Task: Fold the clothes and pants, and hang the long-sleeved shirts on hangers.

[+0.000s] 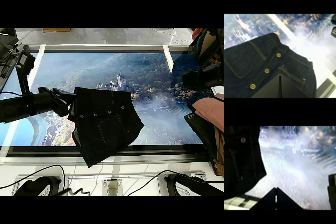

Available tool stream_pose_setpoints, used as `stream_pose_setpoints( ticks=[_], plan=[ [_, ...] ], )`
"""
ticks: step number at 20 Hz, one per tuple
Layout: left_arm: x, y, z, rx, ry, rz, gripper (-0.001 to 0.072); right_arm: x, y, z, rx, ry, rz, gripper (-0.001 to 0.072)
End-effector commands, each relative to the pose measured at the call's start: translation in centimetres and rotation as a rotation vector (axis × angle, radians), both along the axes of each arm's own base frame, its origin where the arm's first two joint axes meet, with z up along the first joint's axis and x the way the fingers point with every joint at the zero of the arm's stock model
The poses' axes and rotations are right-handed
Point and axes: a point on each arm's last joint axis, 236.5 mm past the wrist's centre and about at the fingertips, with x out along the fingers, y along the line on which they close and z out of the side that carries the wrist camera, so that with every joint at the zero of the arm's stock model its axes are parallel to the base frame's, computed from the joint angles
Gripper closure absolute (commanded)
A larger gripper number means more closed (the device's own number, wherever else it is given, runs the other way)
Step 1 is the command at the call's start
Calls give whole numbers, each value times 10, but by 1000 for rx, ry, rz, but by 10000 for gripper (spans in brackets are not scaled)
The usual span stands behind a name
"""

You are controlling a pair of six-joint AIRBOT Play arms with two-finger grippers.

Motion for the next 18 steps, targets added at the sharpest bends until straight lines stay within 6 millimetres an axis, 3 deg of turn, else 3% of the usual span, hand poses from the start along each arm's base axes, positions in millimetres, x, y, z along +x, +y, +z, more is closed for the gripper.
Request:
stream_pose_setpoints(
  ticks=[1,3,5,7,9,10,11,12,13,14,15,18],
  plan=[
    [10,3,8,-19,-39,36,700,38,2,26,-24,-200,45,669],
    [11,4,10,-55,-7,64,701,52,-9,28,-68,-239,31,670],
    [10,3,9,-65,8,68,700,61,-39,0,-130,-175,-34,670],
    [9,3,9,-64,9,66,700,54,-75,-64,-148,-4,-94,671],
    [8,3,8,-63,12,64,700,26,-94,-148,-79,223,-129,671],
    [8,3,8,-62,13,64,681,4,-90,-190,14,348,-137,671],
    [9,3,7,-62,14,64,544,-16,-74,-225,139,452,-131,671],
    [9,3,7,-61,14,64,312,-28,-55,-249,261,508,-111,659],
    [9,3,7,-61,14,64,149,-39,-34,-269,372,545,-85,506],
    [9,3,7,-61,14,64,136,-46,-19,-284,440,559,-71,247],
    [9,3,7,-61,14,64,136,-48,-8,-300,482,556,-89,129],
    [9,3,6,-61,16,64,136,-40,5,-337,548,538,-240,132]
  ],
)
